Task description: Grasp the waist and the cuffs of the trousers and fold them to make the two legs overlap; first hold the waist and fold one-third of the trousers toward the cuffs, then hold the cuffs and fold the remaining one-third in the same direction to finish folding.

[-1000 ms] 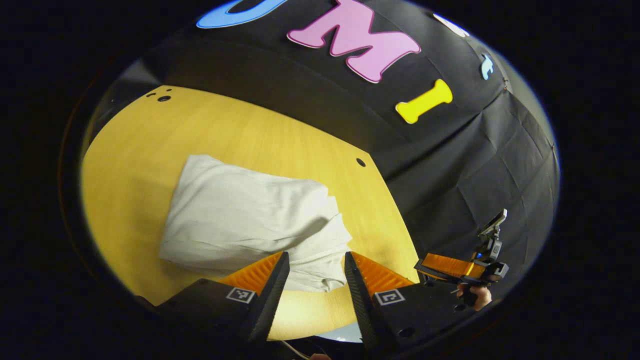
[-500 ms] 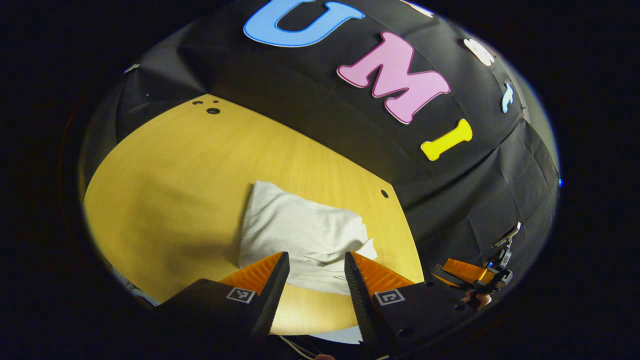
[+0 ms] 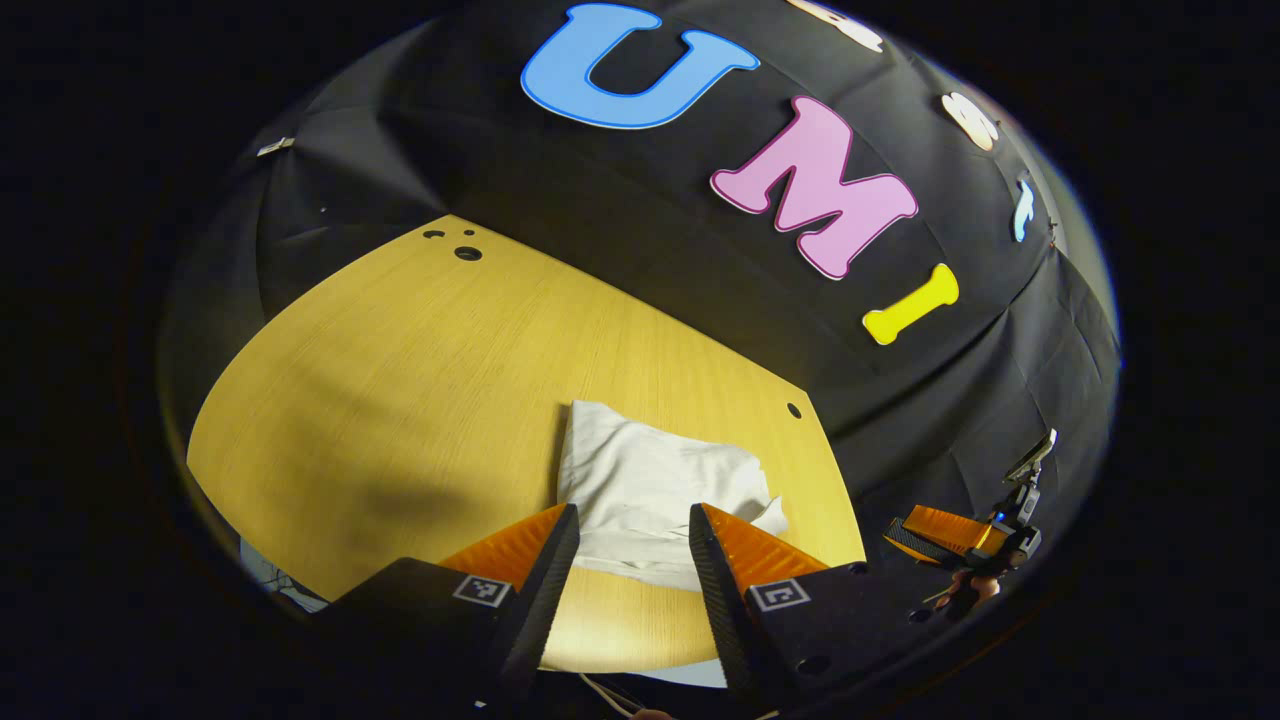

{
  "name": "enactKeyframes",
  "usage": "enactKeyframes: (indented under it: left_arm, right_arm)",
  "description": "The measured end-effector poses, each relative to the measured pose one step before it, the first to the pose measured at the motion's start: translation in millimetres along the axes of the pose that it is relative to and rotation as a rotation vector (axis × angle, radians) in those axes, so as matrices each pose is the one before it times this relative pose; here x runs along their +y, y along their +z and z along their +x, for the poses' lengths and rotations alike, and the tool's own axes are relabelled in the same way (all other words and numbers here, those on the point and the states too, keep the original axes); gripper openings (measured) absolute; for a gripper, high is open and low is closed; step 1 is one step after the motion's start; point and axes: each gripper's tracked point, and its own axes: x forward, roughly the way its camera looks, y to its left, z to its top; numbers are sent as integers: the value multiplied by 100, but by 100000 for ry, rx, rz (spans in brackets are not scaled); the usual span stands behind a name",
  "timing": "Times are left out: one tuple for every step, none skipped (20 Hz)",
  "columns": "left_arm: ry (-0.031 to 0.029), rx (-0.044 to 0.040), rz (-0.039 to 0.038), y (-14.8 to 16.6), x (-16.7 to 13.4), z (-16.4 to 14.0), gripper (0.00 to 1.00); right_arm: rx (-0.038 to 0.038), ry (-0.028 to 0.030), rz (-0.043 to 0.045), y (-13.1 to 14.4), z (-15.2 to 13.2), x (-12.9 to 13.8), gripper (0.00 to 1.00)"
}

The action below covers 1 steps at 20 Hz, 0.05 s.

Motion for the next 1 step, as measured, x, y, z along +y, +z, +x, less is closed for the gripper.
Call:
enactKeyframes:
  left_arm:
    - [-171, 270, -228, -9, 150, -203, 72]
  right_arm:
    - [350, 206, -219, -201, 65, 311, 68]
